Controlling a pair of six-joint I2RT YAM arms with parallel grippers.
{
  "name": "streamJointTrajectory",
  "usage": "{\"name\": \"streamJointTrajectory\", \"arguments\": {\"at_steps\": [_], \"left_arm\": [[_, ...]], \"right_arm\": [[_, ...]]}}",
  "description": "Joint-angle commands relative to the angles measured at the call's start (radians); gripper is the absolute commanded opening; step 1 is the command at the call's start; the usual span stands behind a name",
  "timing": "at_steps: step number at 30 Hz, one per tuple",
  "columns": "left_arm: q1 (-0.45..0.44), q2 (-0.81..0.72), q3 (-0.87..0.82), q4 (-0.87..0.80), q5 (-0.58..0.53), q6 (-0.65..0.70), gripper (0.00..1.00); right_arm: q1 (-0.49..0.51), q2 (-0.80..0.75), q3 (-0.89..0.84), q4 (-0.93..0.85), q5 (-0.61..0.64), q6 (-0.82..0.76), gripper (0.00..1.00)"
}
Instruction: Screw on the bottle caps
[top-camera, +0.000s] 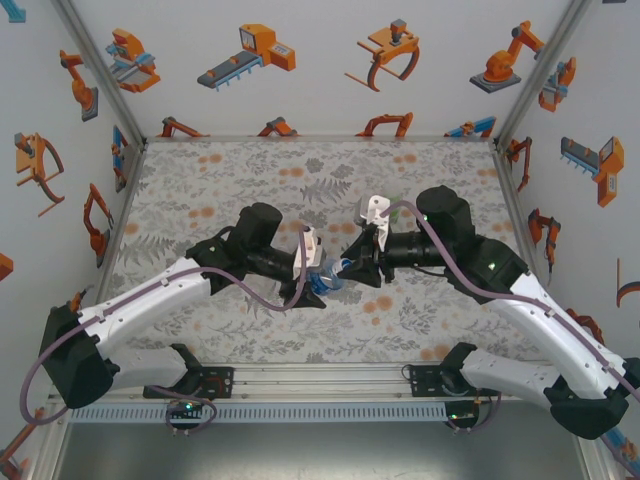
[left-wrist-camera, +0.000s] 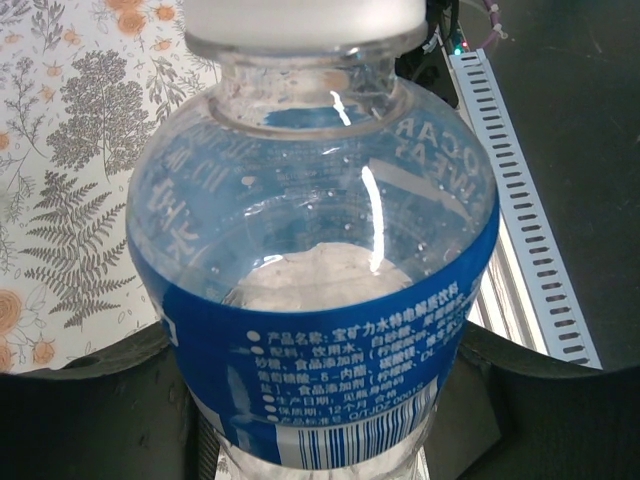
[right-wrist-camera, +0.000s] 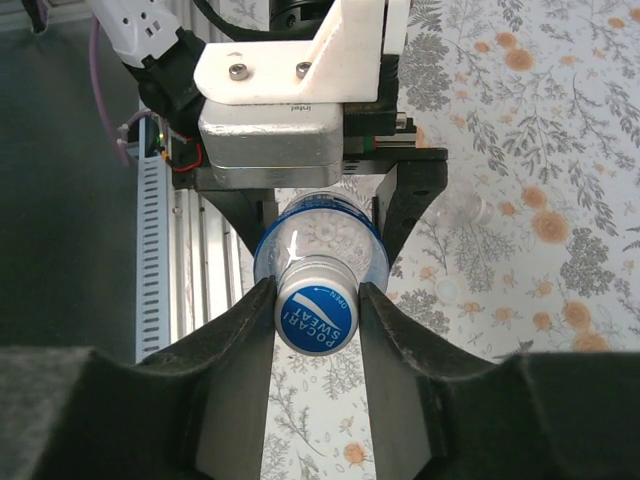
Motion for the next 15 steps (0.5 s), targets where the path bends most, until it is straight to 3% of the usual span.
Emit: {"name": "streamJointTrajectory", "arguments": {"at_steps": [1,7,10,13,15], "left_arm": [[-0.001,-0.036,-0.011,0.034,0.021,-0.001,0.00],[-0.003,-0.052,-0.028,0.086,-0.121,-0.043,0.00],[-0.003,-0.050,-0.030,0.098,-0.185,-0.064,0.00],[-0.004,-0.046,-0.034,0.116,-0.216,-0.076,0.00],[-0.003,-0.044,-0.032,0.129,-0.242,-0.089,0.00]], "right_arm": [[0.004,-0.007,-0.012,0.020,0.007,0.022,0.31],[0.004,-0.014,-0.062,0.118,0.098,0.223,0.14],[0.005,-0.016,-0.091,0.163,0.238,0.449,0.00],[0.004,-0.012,-0.086,0.101,0.444,0.742,0.00],[0.004,-0.012,-0.079,0.031,0.507,0.952,0.00]]}}
